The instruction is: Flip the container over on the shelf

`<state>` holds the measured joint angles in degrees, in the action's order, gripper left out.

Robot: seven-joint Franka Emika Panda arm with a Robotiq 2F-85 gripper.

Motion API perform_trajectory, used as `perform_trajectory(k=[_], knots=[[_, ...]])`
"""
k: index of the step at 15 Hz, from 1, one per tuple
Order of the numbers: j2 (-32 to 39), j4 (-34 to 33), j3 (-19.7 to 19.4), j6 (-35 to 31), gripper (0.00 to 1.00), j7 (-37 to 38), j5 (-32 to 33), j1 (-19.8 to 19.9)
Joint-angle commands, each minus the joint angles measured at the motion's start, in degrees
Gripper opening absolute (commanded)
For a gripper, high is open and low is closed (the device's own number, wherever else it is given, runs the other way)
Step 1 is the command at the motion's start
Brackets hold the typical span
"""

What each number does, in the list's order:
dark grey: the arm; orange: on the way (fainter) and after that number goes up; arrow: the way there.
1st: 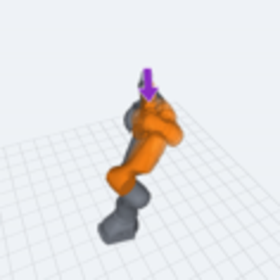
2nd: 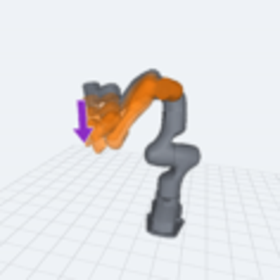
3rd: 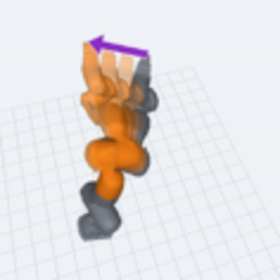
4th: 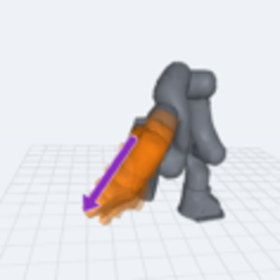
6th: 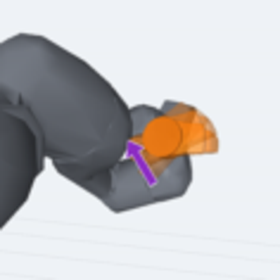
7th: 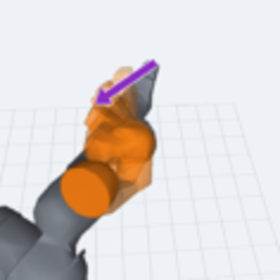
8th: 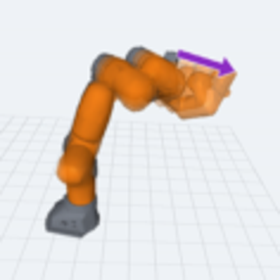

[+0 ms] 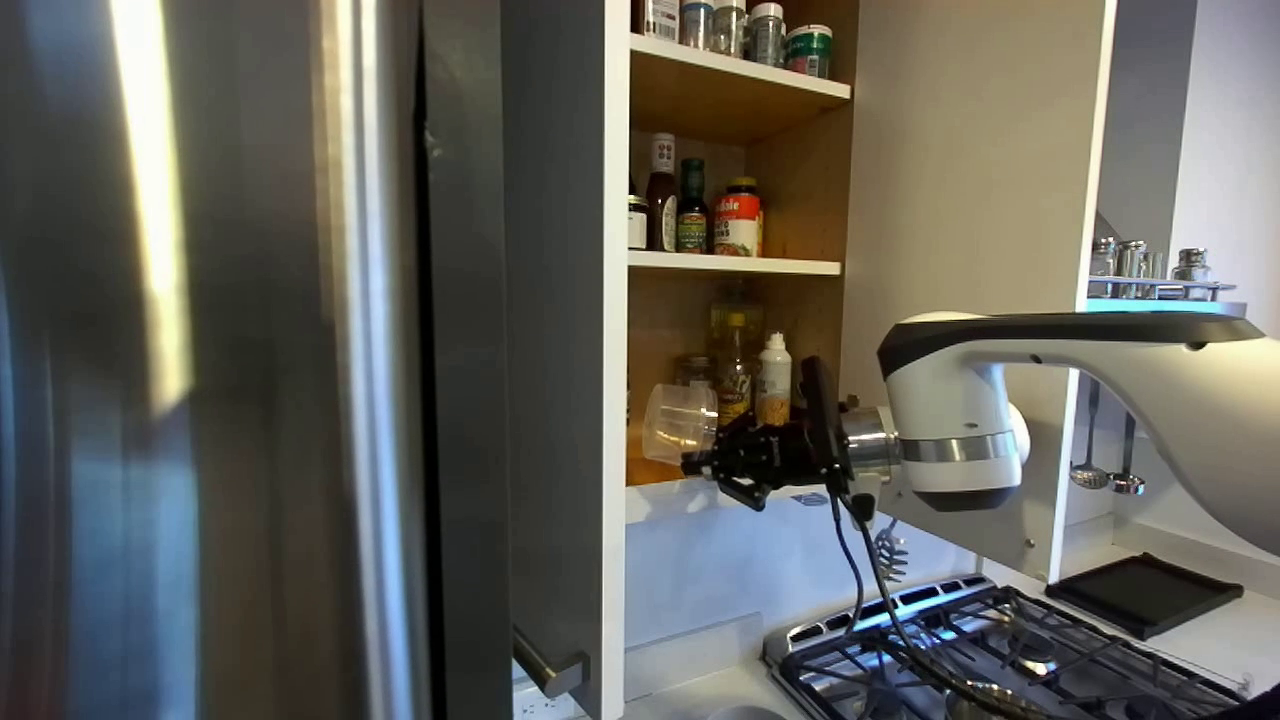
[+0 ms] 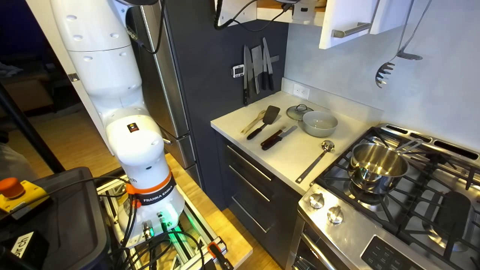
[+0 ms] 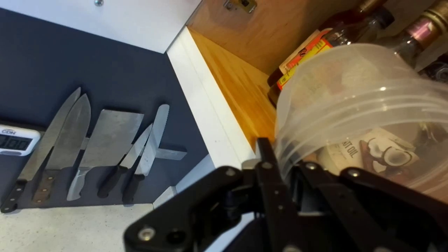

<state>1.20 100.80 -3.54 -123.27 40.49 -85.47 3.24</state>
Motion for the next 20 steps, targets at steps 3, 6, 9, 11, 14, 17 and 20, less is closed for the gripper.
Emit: perform_trajectory(k=[3, 6, 9, 11, 14, 17, 20], knots=[[1.93, -1.02, 0.16, 1.39, 0.02, 8.84, -5.91, 0.15], [2.65, -1.03, 0.27, 2.17, 0.02, 14.27, -7.8, 0.2], [3.24, -1.14, 0.24, 3.64, 0.02, 18.02, -11.13, 0.4], [3.66, -1.18, 0.18, 5.07, 0.02, 19.52, -14.19, 0.6], [4.35, -0.97, 0.16, 6.11, 0.02, 21.85, -17.05, 0.64], [5.24, -0.81, 0.22, 6.94, 0.02, 23.6, -19.2, 0.68], [6.21, -0.62, 0.18, 10.32, 0.02, 23.48, -22.8, 1.17]])
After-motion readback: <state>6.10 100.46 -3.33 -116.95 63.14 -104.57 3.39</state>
